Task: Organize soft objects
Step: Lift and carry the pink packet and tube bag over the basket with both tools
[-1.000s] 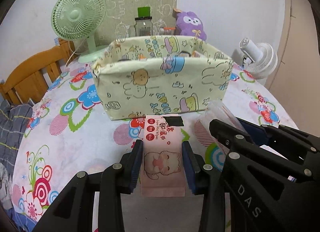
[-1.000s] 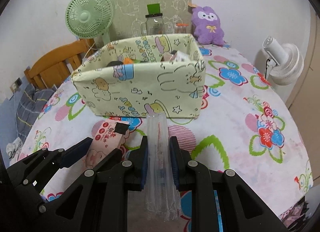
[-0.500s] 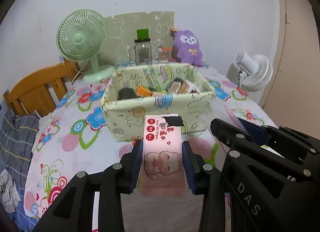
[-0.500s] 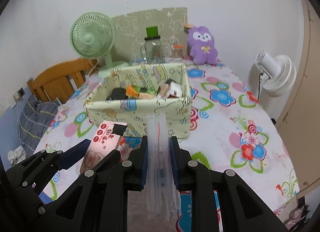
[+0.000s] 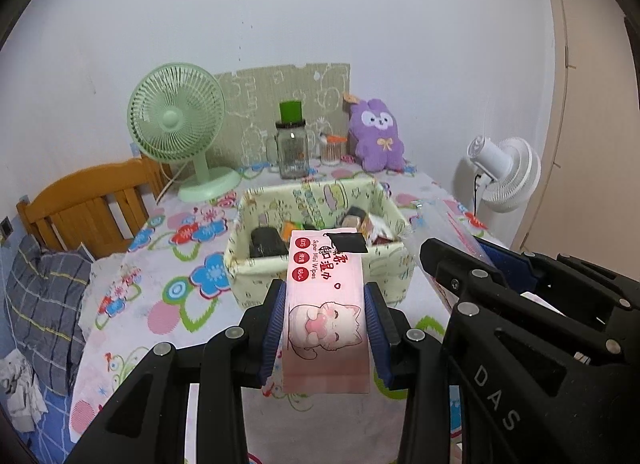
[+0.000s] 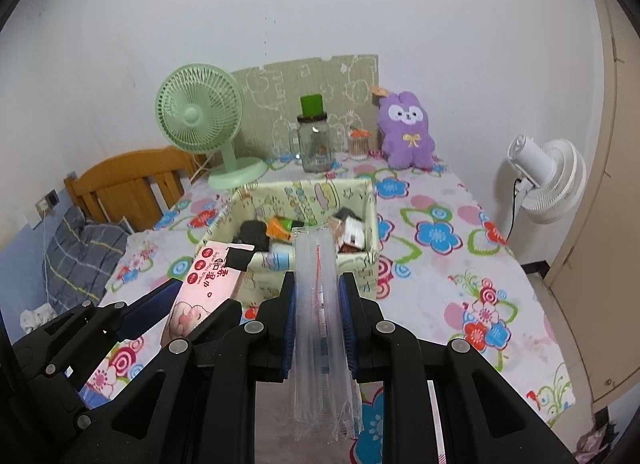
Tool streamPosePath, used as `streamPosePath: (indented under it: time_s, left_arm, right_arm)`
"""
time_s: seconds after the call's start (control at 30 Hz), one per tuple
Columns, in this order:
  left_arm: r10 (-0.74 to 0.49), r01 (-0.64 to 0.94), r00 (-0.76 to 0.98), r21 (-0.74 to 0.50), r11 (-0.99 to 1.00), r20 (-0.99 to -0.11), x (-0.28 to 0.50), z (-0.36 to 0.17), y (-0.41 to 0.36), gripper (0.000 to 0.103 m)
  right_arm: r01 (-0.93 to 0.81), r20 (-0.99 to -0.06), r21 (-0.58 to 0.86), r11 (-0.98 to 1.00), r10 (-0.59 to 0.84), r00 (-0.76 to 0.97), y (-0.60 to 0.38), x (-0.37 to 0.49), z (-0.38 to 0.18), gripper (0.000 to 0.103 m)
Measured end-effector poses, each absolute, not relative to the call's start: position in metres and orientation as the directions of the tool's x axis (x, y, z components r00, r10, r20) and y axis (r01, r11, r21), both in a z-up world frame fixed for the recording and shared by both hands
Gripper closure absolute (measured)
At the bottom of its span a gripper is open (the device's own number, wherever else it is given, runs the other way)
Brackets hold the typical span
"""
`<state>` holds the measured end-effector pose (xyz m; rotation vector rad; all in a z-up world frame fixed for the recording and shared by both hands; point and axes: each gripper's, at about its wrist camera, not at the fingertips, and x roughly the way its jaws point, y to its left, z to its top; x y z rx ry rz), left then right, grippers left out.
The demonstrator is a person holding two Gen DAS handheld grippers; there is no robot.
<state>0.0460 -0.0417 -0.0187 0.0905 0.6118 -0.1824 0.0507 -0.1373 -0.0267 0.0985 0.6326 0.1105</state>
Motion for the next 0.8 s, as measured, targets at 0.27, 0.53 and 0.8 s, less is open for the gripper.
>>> streamPosePath:
  time_s: [0.27,0.53,0.8]
  left_arm:
    - [-0.146,0.192,0.831,0.03,0.981,-0.537,0.047,0.002,-0.039,0.064]
    - [-0.148,0.188,0.844,0.025,0.982,-0.515,0.054,0.014,-0.035,0.064]
    - [-0.147,0.181,0.851,0.02,0.983,-0.505,0.066,0.019,-0.034,0.064]
  right_arm:
    - [-0.079,-0.549,0.121,0.989,0.133,0.825,-0.136,0.052,-0.005,0.079]
    - [-0.084,-0.529,0.117,0.99,0.133,0.838,-0.132,0.061,0.008,0.079]
    - [-0.089,-0.522,0.119,0.989,0.138,0.841,-0.131,0.076,0.014,0.079]
